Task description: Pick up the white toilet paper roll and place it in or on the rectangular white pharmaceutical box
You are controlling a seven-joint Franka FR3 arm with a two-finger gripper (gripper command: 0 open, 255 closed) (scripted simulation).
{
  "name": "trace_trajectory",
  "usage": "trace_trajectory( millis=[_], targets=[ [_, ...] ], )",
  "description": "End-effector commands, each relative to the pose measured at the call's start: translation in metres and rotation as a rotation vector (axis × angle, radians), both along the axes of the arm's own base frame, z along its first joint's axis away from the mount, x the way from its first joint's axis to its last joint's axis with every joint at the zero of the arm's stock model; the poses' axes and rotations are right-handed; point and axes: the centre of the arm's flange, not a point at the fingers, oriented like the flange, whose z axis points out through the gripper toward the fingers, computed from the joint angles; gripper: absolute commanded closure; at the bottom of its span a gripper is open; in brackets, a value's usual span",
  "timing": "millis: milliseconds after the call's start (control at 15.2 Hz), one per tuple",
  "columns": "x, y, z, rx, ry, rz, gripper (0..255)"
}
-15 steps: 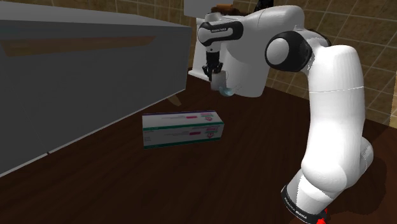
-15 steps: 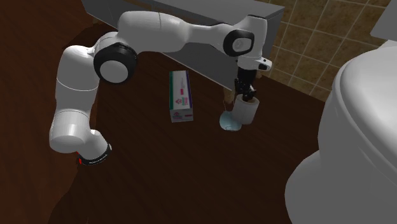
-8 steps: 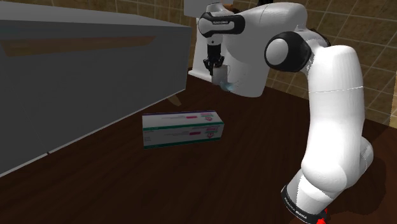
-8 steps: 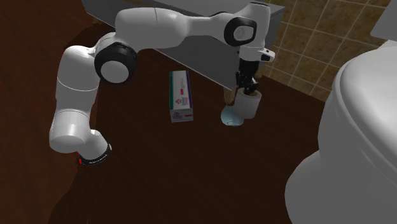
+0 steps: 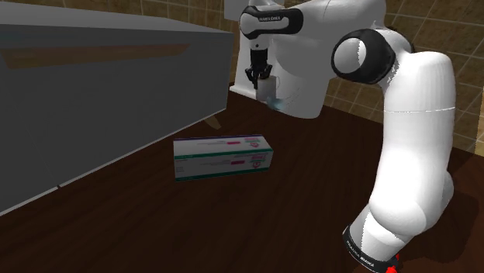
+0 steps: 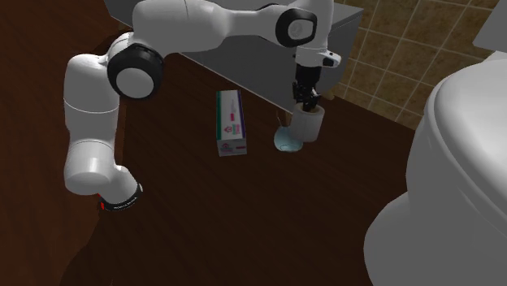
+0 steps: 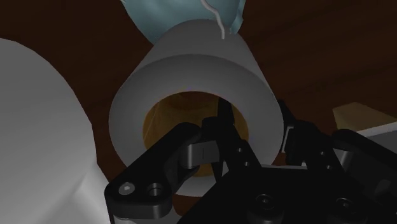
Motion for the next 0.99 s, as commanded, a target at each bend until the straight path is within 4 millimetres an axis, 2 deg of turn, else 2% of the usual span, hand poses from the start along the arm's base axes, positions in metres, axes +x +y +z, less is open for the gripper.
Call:
trace_trajectory(
  millis=[0, 924],
  targets=[
    [-0.009, 0.025, 0.003, -0.001, -0.001, 0.0, 255],
    [-0.077, 0.196, 0.009, -0.001, -0.001, 0.0, 255]
  ],
)
